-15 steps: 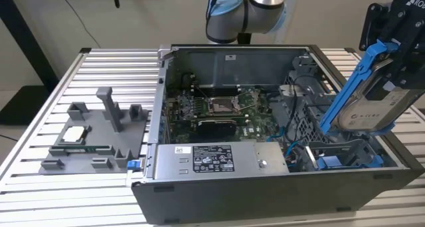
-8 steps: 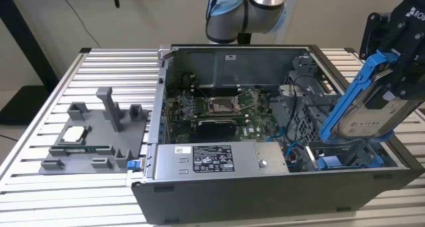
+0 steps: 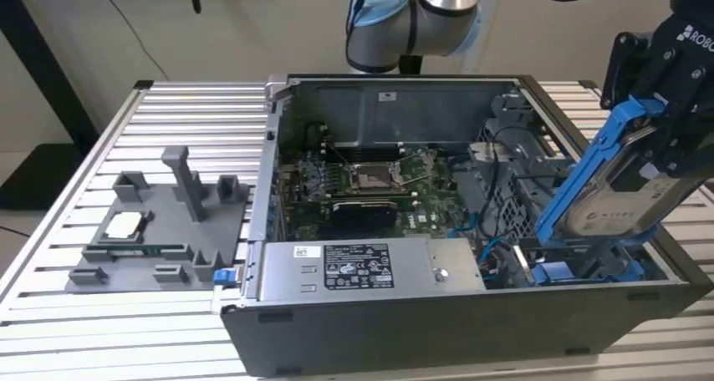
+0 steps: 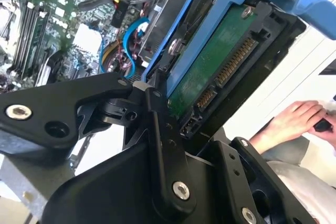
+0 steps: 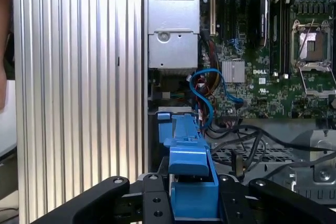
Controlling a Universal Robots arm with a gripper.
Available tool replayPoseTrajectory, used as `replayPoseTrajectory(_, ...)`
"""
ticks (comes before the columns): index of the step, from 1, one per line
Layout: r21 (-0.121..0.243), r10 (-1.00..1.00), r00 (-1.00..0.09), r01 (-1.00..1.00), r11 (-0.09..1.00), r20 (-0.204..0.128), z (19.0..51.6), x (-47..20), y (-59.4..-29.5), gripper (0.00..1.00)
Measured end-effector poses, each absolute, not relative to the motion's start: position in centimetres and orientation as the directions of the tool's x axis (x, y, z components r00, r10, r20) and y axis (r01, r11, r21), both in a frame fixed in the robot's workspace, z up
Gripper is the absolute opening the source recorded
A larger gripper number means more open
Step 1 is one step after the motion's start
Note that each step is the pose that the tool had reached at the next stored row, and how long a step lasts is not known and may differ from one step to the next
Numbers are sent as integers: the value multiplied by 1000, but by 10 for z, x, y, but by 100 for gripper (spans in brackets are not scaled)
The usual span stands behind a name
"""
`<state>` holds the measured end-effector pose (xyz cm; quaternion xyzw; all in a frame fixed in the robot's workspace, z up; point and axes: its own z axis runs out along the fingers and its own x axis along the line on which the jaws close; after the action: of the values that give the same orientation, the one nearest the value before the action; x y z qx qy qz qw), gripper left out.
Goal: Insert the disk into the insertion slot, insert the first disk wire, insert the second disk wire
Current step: 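Insert the disk into the insertion slot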
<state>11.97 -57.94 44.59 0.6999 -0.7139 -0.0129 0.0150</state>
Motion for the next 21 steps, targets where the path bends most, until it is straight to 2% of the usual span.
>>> replayPoseTrajectory(21, 39, -1000, -20, -999, 20, 3, 427, 120, -575, 33)
